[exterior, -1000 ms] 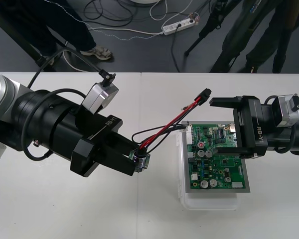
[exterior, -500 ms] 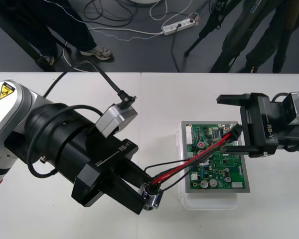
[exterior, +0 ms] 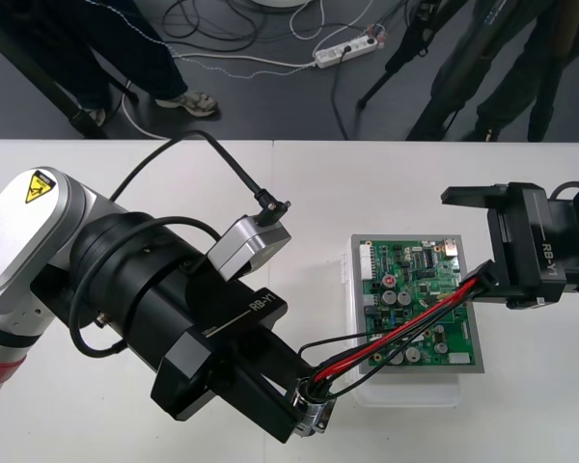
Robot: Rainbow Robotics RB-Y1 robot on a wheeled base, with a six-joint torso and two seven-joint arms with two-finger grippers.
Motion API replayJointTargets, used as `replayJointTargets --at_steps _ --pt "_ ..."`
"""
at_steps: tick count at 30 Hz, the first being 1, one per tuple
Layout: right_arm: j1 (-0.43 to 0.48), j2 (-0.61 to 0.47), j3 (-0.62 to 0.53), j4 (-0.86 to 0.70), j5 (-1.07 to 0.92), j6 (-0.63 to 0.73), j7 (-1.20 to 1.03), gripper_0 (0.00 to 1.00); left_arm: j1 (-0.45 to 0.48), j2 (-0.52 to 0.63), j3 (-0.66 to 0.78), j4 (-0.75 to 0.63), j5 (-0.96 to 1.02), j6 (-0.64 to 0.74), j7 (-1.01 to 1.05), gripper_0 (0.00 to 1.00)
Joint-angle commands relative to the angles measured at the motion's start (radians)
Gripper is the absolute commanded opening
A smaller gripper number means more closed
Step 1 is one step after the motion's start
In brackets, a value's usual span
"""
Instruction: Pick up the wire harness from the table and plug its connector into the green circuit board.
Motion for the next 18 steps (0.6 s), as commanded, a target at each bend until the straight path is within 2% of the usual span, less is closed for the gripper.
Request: replayJointTargets --at_steps 1,18 --pt "0.028 -0.06 -0.051 -0.006 -0.02 -0.004 0.009 1.0 -0.032 -0.023 -0.021 -0.033 0.003 -0.028 0.08 0.0" --pt "0.061 -0.111 -0.063 -0.006 -0.149 -0.004 -0.019 1.0 -0.018 -0.023 -0.023 -0.033 -0.009 -0.028 0.083 0.0"
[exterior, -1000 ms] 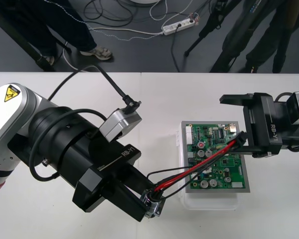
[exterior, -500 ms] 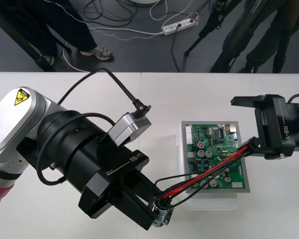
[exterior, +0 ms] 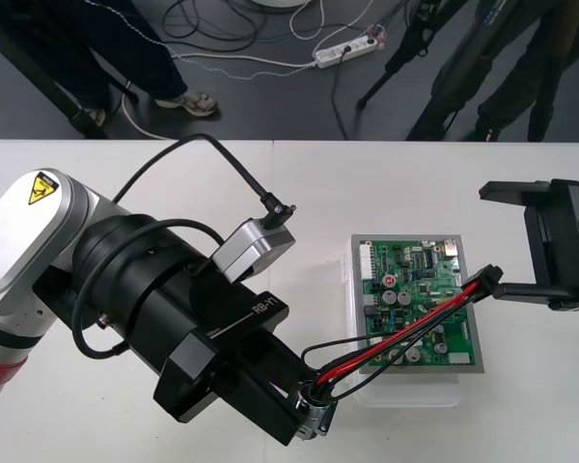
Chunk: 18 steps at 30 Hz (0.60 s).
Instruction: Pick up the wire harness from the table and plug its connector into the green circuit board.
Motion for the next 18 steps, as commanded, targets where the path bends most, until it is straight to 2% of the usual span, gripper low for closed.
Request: replayJointTargets --at_steps 1,11,18 --pt "0.012 -0.037 -0.028 -0.006 -0.044 -0.004 -0.023 1.0 -0.017 -0.022 -0.017 -0.031 -0.002 -0.028 0.057 0.0" --pt "0.007 -0.051 0.067 -0.01 -0.162 -0.004 -0.066 1.0 -0.014 -0.022 -0.017 -0.031 -0.004 -0.028 0.057 0.0" --pt "0.001 -0.05 0.081 -0.069 -0.184 -0.004 -0.155 1.0 -0.014 -0.022 -0.017 -0.033 -0.004 -0.028 0.057 0.0"
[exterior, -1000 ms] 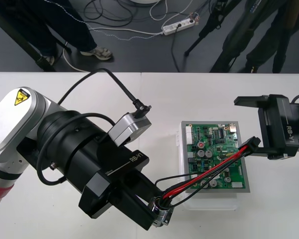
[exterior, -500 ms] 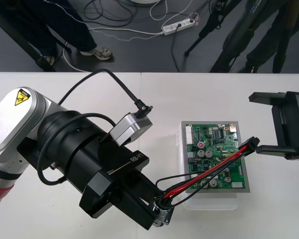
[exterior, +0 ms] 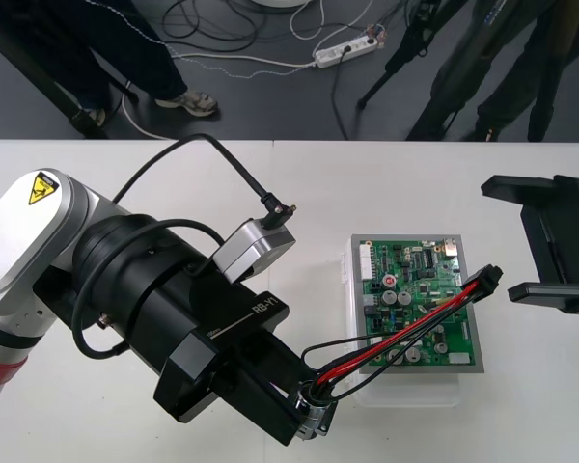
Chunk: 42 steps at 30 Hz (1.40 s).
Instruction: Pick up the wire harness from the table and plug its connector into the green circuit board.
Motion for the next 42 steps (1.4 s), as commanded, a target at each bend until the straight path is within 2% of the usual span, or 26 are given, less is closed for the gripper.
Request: replayJointTargets --at_steps 1,7,14,22,29,42 --pt "-0.001 -0.037 0.02 -0.065 -0.03 -0.004 -0.115 1.0 -0.014 -0.022 -0.017 -0.031 -0.003 -0.028 0.057 0.0" --pt "-0.015 -0.03 0.041 -0.106 -0.048 -0.004 -0.15 1.0 -0.014 -0.022 -0.017 -0.033 -0.003 -0.028 0.057 0.0" --pt "-0.055 0.009 0.133 -0.117 -0.082 -0.004 -0.149 1.0 -0.012 -0.023 -0.017 -0.031 -0.003 -0.028 0.052 0.0" --pt "-0.069 0.034 0.155 -0.172 -0.073 -0.004 -0.166 1.0 -0.011 -0.025 -0.017 -0.033 -0.001 -0.028 0.052 0.0" --pt "-0.092 0.035 0.236 -0.176 -0.111 -0.004 -0.183 1.0 -0.011 -0.025 -0.018 -0.031 -0.001 -0.028 0.05 0.0" --pt "-0.116 0.074 0.254 -0.177 -0.165 -0.004 -0.222 1.0 -0.009 -0.026 -0.017 -0.033 -0.001 -0.028 0.05 0.0"
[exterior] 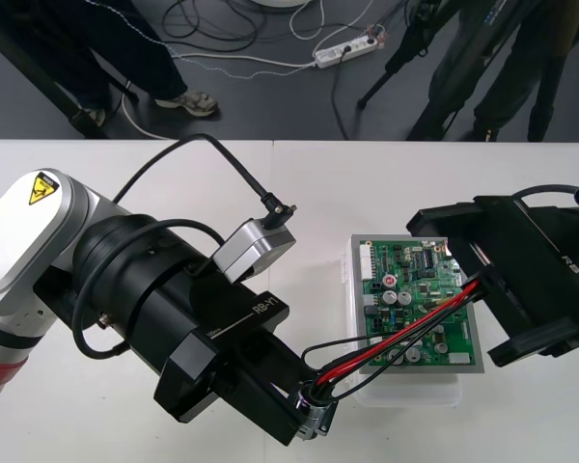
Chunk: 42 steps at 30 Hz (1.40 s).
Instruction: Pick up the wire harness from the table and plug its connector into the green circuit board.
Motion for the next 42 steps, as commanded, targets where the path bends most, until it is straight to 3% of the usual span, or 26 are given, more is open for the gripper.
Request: replayJointTargets --at_steps 1,29,42 --pt "-0.037 0.019 0.021 -0.029 -0.053 -0.004 -0.035 1.0 -0.008 -0.026 -0.017 -0.031 -0.001 -0.028 0.05 0.0" --pt "-0.046 0.041 0.074 -0.041 -0.133 -0.004 -0.062 1.0 -0.005 -0.03 -0.018 -0.032 -0.001 -0.028 0.052 0.0" --pt "-0.046 -0.007 0.072 -0.041 -0.162 -0.004 -0.053 1.0 -0.003 -0.03 -0.017 -0.031 -0.003 -0.028 0.052 0.0"
